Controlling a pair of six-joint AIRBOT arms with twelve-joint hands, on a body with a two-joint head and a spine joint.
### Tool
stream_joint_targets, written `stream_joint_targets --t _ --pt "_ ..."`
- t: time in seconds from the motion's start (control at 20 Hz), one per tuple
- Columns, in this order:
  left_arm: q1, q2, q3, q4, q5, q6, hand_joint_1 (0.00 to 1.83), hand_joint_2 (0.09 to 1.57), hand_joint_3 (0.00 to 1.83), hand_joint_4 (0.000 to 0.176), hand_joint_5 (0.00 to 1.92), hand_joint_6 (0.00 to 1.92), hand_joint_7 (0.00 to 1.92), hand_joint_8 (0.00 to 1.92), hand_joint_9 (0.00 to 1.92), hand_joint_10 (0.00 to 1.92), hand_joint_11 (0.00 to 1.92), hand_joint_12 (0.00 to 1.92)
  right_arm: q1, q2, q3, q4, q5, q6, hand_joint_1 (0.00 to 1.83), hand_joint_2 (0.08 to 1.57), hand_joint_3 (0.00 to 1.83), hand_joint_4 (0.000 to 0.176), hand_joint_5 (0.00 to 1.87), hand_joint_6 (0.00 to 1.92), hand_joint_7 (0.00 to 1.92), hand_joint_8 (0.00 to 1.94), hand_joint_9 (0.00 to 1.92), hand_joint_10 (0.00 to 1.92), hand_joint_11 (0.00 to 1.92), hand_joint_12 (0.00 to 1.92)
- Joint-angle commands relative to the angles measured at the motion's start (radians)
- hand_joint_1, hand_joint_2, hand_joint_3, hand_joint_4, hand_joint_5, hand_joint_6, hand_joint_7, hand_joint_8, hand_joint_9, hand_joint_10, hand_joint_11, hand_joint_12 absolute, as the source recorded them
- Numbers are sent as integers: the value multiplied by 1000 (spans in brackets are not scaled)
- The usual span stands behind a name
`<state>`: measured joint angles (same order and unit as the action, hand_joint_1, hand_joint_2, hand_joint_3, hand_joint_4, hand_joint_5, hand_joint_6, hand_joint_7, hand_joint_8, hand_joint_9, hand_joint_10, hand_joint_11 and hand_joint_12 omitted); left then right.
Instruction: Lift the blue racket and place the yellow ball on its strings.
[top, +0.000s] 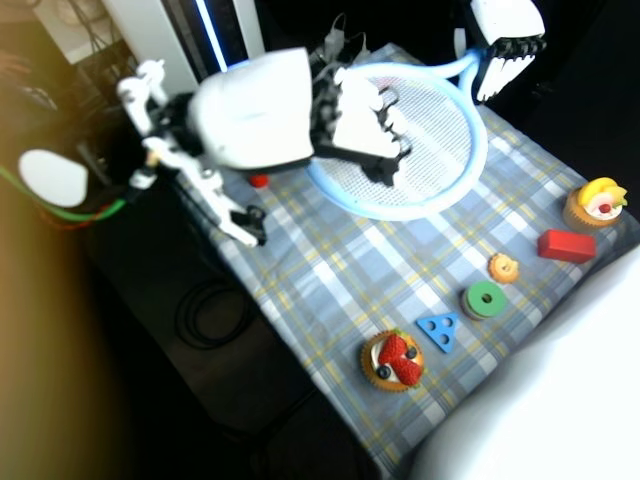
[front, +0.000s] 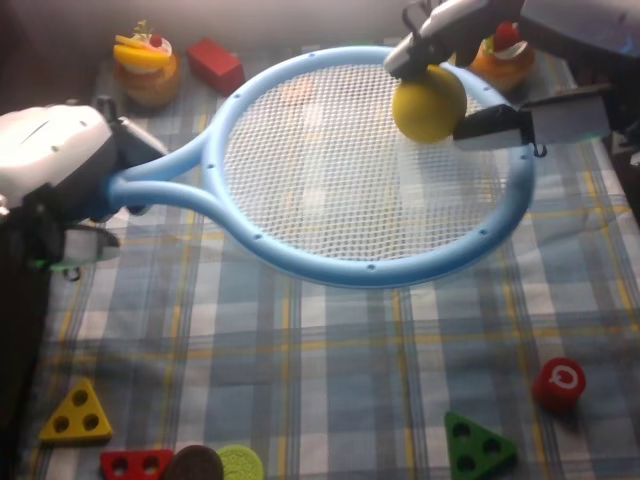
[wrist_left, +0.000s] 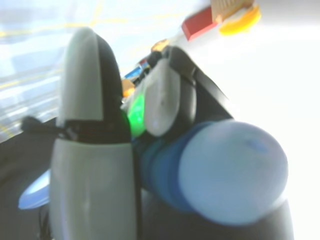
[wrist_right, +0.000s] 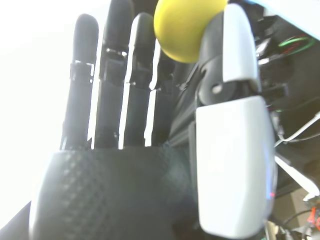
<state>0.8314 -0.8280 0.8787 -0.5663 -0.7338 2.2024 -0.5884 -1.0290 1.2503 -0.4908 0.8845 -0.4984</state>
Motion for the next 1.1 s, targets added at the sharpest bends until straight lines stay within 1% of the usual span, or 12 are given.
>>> stream_joint_targets --t 0.0,0.2,0.35,0.45,0.5,0.55,0.6,0.65,0.7,0.75,0.85,1.05 --pt "-16 -6 7 33 -99 -4 1821 1170 0 166 928 1921 1236 1921 1576 1921 1652 1921 15 1 4 38 80 7 1259 1038 0 0 1206 481 1156 822 1067 510 616 1297" --pt "-19 -10 9 35 -95 -4 1805 1179 0 175 884 1921 1206 1921 1556 1921 1640 1921 16 -6 5 8 56 12 1249 1054 1 0 1110 674 1139 831 1029 573 607 1368" --pt "-19 -10 10 35 -95 -4 1796 1182 0 176 835 1921 1198 1921 1557 1921 1639 1921 16 -7 5 5 54 13 1219 1109 2 2 995 861 1001 1052 903 598 479 1362" --pt "-19 -10 10 35 -94 -4 1794 1208 0 176 832 1921 1173 1921 1536 1921 1620 1921 16 -7 5 5 54 17 1192 1150 4 17 928 984 895 1201 797 568 384 1321" --pt "-19 -10 11 35 -94 -4 1802 1191 0 176 827 1921 1170 1921 1530 1921 1615 1921 16 -6 5 5 54 19 1055 1150 0 74 905 1078 793 702 689 492 276 1302" --pt "-19 -9 11 35 -94 -4 1798 1187 0 176 825 1921 1171 1921 1530 1921 1617 1921 16 -6 5 5 54 20 1024 1157 2 79 883 1125 820 410 653 418 217 1283" --pt "-19 -8 11 34 -94 -4 1797 1186 0 176 840 1921 1191 1921 1550 1921 1637 1921 16 -5 4 5 54 21 986 1168 0 135 857 1165 825 203 622 260 154 1214" --pt "-19 -8 12 33 -94 -4 1809 1176 0 176 843 1921 1196 1921 1551 1921 1639 1921 16 -3 3 5 54 21 958 1184 0 164 826 1211 829 91 632 153 142 1176" --pt "-19 -7 12 32 -94 -4 1824 1170 0 176 858 1921 1204 1921 1545 1921 1638 1921 16 0 1 6 55 21 909 1143 0 24 713 522 792 36 618 92 120 1142" --pt "-19 -6 11 32 -95 -4 1830 1163 0 174 866 1921 1200 1921 1544 1921 1634 1921 16 2 -1 10 55 21 856 1165 0 0 711 191 734 13 614 51 133 1083" --pt "-19 -4 10 31 -96 -4 1831 1180 0 172 880 1921 1205 1921 1551 1921 1637 1921 16 7 -4 18 57 21 831 1233 2 0 726 22 701 1 607 12 129 1044" --pt "-20 0 8 27 -102 -4 1831 1149 0 164 901 1921 1216 1921 1560 1921 1642 1921 16 17 -13 37 71 21 911 1301 7 0 733 2 710 0 583 0 106 997"
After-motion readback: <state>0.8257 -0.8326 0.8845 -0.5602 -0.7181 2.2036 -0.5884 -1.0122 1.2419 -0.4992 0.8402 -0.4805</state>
